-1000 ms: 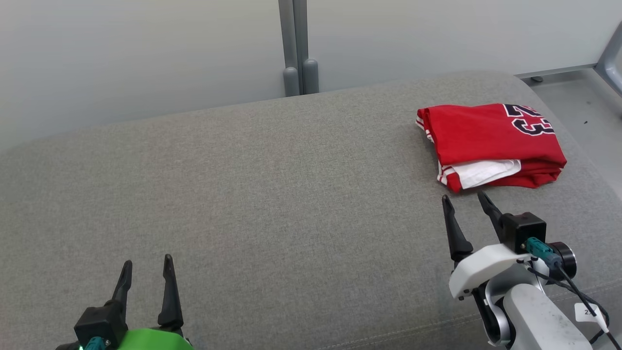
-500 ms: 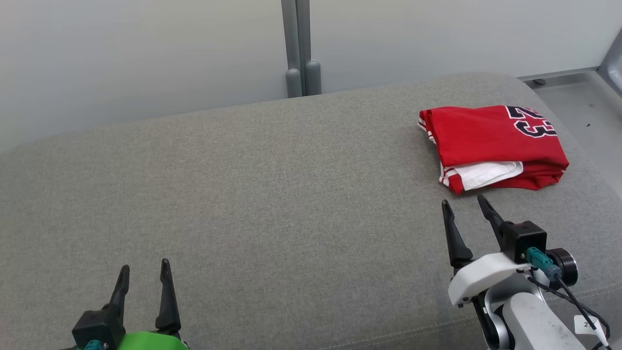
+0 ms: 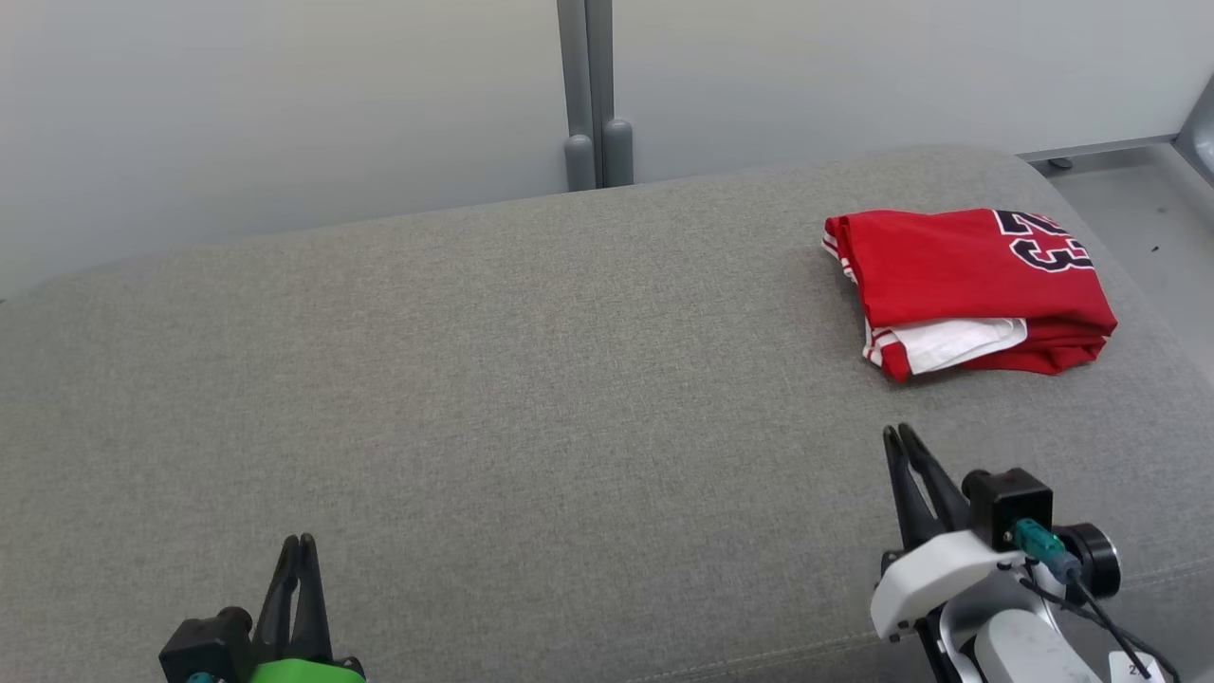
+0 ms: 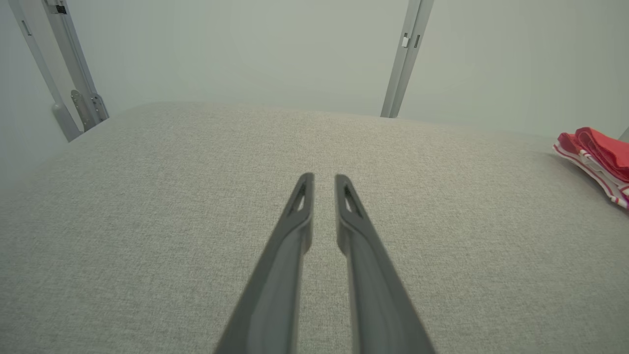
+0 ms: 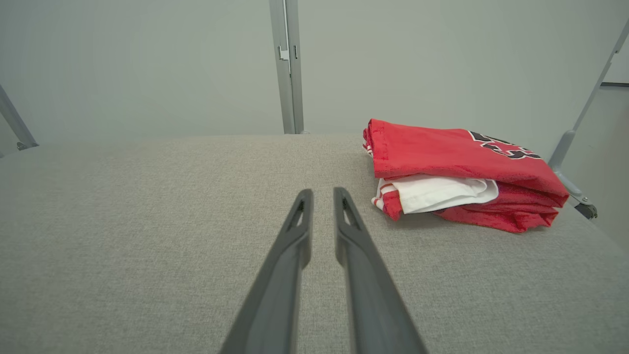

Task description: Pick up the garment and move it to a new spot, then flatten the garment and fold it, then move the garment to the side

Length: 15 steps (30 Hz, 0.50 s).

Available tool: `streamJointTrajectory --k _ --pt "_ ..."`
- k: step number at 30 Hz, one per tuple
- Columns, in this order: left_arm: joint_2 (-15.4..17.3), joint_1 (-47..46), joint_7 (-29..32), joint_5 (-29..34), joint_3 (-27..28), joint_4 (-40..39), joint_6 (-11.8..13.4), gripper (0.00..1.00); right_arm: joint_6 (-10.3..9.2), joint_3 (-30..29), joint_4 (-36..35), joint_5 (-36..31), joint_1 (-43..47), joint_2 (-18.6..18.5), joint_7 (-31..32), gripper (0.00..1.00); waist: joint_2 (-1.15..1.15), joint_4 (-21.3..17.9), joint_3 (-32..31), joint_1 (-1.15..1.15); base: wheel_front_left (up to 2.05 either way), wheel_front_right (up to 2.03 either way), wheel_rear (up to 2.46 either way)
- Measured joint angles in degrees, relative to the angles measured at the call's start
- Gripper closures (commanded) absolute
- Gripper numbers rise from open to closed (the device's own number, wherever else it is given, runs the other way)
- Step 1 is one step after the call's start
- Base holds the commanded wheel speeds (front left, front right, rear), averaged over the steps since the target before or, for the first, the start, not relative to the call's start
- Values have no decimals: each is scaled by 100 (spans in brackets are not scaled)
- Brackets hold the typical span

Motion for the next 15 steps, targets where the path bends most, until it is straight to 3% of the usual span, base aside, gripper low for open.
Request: streamJointTrajectory --k 8,15 --pt "-33 55 48 -240 -26 109 -54 100 68 -93 109 269 219 49 43 100 0 21 16 0 0 0 0" --pt "-34 54 115 -833 -8 107 -114 100 154 -248 98 825 215 80 190 100 0 56 43 0 0 0 0"
